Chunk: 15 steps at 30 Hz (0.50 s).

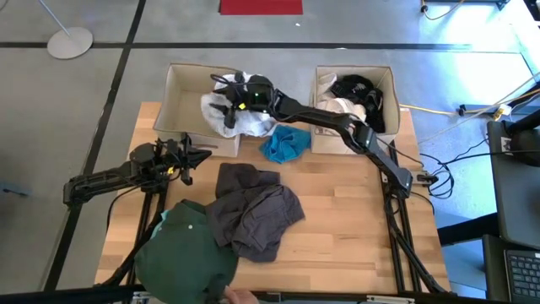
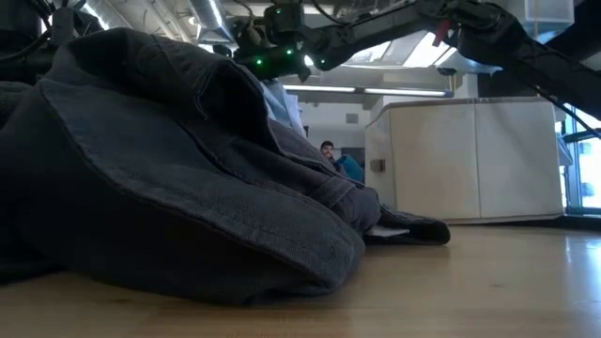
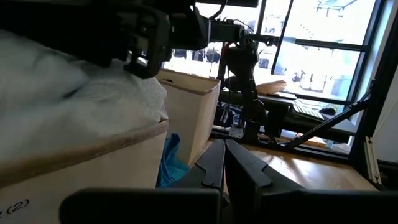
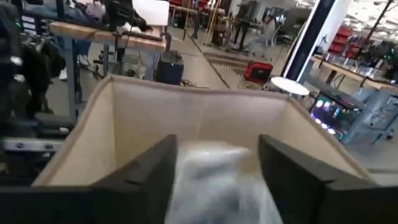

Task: Sort clothes
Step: Put the patterned white dress into the left laundry bin

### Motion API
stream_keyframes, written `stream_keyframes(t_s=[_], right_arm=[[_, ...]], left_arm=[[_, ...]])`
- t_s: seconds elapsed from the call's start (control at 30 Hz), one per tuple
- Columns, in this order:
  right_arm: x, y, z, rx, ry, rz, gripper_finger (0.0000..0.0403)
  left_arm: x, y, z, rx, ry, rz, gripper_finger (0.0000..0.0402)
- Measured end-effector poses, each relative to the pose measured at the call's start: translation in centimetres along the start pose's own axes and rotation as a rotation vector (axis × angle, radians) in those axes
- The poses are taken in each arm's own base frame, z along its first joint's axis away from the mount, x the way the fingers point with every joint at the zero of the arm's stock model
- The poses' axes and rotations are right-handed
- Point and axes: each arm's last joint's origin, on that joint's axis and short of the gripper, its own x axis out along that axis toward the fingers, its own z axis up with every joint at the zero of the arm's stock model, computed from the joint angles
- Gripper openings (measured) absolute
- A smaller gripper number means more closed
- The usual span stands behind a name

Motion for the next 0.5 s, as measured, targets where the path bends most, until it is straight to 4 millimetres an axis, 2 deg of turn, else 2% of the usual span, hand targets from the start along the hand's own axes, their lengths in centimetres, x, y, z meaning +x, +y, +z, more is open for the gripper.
stream_keyframes(t_s=[0.13,0.23,0.4,0.5], right_arm=[[-1.5,0.0,3.6,-0.041,-0.049,-0.044,0.0287],[-3.4,-0.1,6.6,-0.065,-0.024,-0.087,0.0312],[-7.8,-0.1,10.7,-0.070,0.132,-0.111,0.0323],[-10.9,0.1,11.8,-0.058,0.297,-0.089,0.0320]], left_arm=[[0.0,0.0,-0.1,-0.003,0.012,0.001,0.0004],[0.0,0.0,-0.3,-0.004,0.032,0.004,0.0004],[0.0,0.0,-0.3,-0.008,0.035,0.004,0.0004],[0.0,0.0,-0.4,-0.012,0.039,0.004,0.0004]])
